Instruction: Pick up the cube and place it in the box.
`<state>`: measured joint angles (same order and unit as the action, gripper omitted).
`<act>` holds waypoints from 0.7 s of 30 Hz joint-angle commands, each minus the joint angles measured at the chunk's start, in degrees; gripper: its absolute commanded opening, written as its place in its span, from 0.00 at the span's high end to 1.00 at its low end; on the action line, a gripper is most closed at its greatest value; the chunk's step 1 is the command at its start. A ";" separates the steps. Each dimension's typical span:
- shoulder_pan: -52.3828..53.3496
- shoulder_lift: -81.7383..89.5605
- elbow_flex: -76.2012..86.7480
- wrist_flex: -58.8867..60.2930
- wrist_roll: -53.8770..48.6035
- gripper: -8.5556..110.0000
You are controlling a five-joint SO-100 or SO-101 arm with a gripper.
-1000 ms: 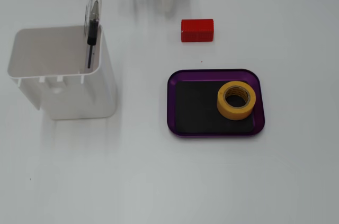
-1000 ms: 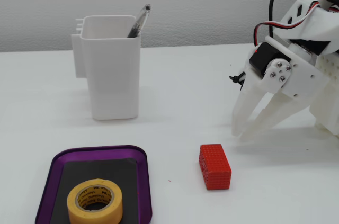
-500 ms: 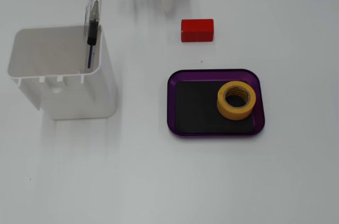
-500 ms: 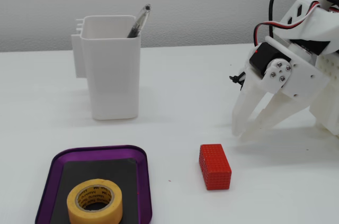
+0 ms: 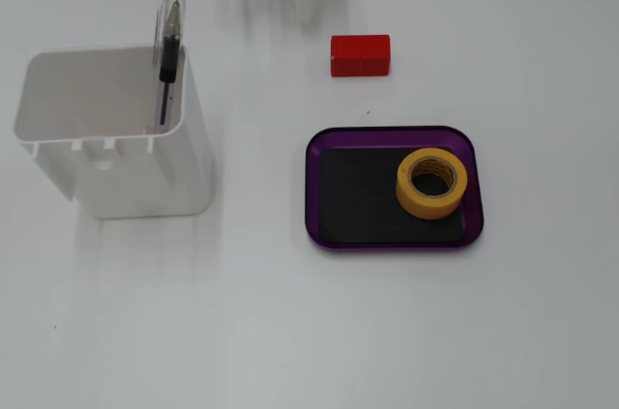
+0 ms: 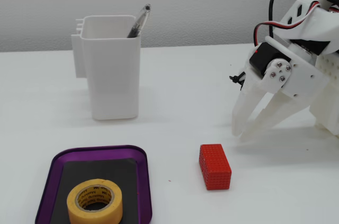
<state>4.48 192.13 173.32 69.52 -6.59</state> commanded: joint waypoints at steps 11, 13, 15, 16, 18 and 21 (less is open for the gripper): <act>0.53 2.81 -7.73 -0.62 5.19 0.93; 0.53 2.81 -11.87 -0.62 5.62 0.93; 0.44 2.81 -14.94 -0.62 5.27 0.93; 0.18 2.72 -16.17 -0.62 5.27 0.93; 0.00 2.64 -16.96 -0.70 5.19 0.93; 0.00 0.26 -17.23 -0.18 5.10 0.93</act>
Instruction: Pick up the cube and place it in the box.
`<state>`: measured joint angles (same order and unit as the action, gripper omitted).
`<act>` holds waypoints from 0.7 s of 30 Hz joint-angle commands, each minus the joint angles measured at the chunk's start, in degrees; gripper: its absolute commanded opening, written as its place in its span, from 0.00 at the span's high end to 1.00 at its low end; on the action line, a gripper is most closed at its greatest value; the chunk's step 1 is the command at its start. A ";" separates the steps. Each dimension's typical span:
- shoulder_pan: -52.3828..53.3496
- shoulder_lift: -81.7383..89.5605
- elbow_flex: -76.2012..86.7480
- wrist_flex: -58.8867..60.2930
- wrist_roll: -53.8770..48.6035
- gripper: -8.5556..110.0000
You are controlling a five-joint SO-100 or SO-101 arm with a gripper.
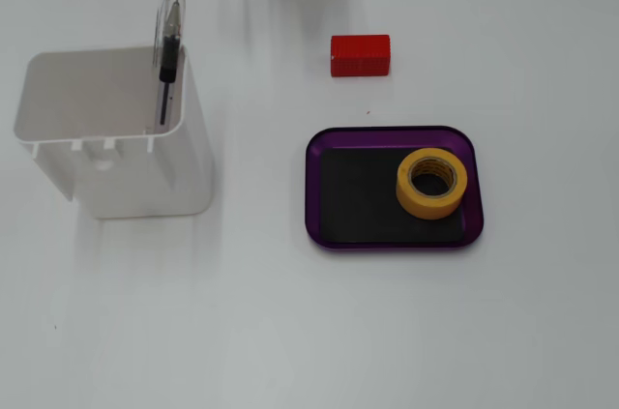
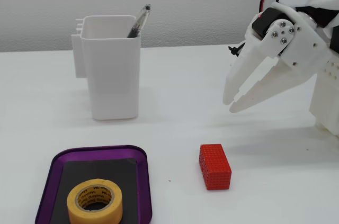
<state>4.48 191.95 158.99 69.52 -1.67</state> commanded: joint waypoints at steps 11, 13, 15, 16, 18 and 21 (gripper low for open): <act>-4.75 -43.86 -26.72 1.05 2.55 0.81; -8.53 -52.12 -32.78 2.64 6.33 0.80; -12.22 -59.77 -38.06 3.34 10.02 0.79; -13.89 -63.19 -40.25 3.69 11.51 0.79; -16.52 -69.08 -43.07 4.04 14.24 0.78; -18.46 -76.55 -44.82 3.60 18.11 0.76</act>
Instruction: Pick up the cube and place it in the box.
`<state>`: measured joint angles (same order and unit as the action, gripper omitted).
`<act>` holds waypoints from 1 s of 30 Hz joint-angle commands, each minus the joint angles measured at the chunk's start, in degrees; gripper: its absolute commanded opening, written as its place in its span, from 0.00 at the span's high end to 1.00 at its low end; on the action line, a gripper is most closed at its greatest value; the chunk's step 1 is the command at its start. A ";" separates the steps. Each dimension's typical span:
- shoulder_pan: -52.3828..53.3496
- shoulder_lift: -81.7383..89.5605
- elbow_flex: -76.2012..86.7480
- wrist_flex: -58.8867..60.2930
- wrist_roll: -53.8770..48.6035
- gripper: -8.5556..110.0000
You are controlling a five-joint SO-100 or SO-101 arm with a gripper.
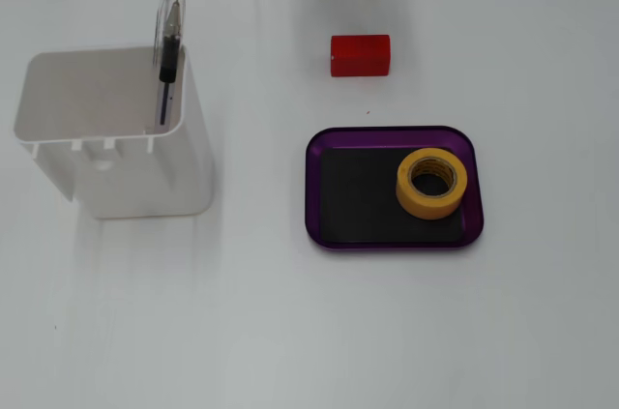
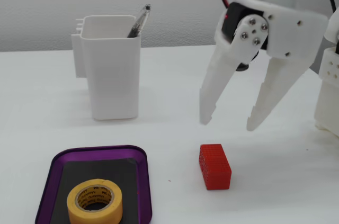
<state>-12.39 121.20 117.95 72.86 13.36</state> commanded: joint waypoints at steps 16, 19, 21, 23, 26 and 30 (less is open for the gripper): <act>2.72 -21.97 -2.46 -9.32 3.52 0.75; 2.37 -24.17 -0.53 -11.69 3.43 0.75; 2.37 -25.66 1.05 -13.54 3.43 0.75; 2.55 -27.07 2.11 -13.89 3.43 0.76; 2.64 -27.60 1.67 -13.97 3.43 0.87; 2.20 -27.33 1.32 -13.80 3.52 0.92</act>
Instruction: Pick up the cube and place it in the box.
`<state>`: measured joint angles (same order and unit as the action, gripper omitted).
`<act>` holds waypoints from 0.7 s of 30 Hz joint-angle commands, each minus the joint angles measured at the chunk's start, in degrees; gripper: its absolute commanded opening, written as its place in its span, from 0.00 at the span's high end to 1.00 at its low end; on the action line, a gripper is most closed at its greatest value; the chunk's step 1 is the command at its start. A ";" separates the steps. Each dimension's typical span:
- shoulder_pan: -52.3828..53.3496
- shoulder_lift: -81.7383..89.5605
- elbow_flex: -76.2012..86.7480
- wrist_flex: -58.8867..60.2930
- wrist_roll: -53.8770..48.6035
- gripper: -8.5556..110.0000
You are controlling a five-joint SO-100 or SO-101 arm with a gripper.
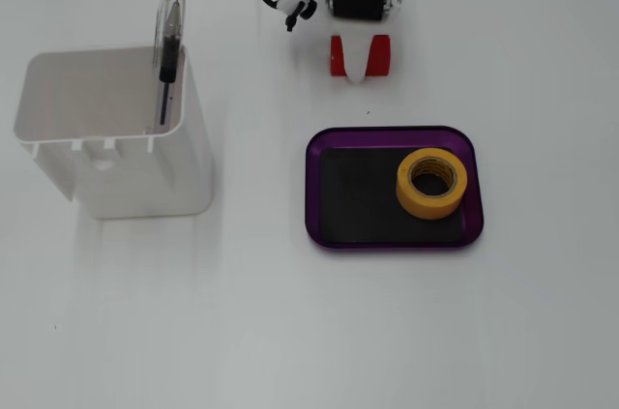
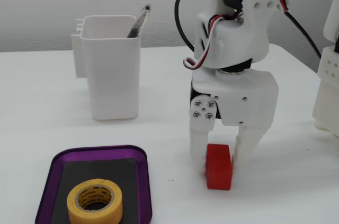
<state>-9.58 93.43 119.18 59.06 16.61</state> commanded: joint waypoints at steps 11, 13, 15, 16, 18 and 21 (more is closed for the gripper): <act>-0.88 14.68 -7.91 0.09 -2.90 0.93; -0.62 17.58 -7.91 -0.26 -5.80 0.93; -0.26 20.13 -8.00 -0.79 -8.70 0.93; -0.18 21.09 -8.00 -1.23 -10.28 0.93; -0.09 22.41 -7.91 -4.66 -13.18 0.93; 0.00 22.24 -7.91 -11.16 -16.35 0.93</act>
<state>-10.02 113.29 113.64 53.26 3.08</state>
